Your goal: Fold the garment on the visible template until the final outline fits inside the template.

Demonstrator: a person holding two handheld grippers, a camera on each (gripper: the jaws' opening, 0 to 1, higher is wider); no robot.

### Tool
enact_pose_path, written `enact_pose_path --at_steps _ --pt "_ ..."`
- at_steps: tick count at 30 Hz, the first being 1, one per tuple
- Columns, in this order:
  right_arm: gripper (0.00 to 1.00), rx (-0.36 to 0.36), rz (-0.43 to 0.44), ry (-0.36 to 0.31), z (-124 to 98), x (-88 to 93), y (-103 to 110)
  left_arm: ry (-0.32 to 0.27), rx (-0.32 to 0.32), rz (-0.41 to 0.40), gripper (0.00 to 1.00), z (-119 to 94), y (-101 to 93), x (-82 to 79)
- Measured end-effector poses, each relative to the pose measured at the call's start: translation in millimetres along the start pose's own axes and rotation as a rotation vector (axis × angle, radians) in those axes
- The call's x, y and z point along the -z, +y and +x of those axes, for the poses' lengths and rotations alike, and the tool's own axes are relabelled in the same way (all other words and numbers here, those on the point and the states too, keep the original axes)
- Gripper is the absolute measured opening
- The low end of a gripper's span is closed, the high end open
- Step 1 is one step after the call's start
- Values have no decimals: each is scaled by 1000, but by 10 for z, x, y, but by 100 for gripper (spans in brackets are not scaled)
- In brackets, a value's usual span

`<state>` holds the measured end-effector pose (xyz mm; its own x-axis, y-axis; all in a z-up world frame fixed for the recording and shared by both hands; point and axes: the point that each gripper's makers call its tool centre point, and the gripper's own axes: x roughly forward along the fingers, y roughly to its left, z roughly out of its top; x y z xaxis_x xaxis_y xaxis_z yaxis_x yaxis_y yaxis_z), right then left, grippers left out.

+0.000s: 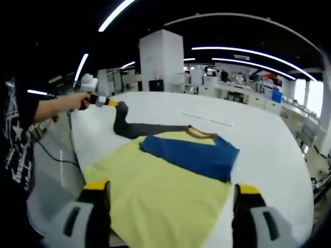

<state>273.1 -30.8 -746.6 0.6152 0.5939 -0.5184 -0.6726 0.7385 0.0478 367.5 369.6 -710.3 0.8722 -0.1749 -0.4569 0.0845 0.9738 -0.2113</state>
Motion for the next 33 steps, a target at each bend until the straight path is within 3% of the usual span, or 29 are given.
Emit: enact_pose_path --at_steps 3,12,13,18,26,33 --pt "100 -5 3 3 3 -1 39 -10 36 3 0 118 -5 -54" --pt "100 -21 5 -2 22 -14 116 -45 105 21 0 197 -439 -271" --pt "100 -22 4 -2 23 -14 121 -49 110 19 0 204 -389 -289" --pt "100 -31 -1 -2 29 -28 148 -59 153 27 0 281 -673 -380" --pt "100 -35 -3 1 26 -20 144 -75 213 37 0 470 -908 -556" --pt "100 -27 2 2 -1 0 124 -84 273 57 0 588 -1314 -654"
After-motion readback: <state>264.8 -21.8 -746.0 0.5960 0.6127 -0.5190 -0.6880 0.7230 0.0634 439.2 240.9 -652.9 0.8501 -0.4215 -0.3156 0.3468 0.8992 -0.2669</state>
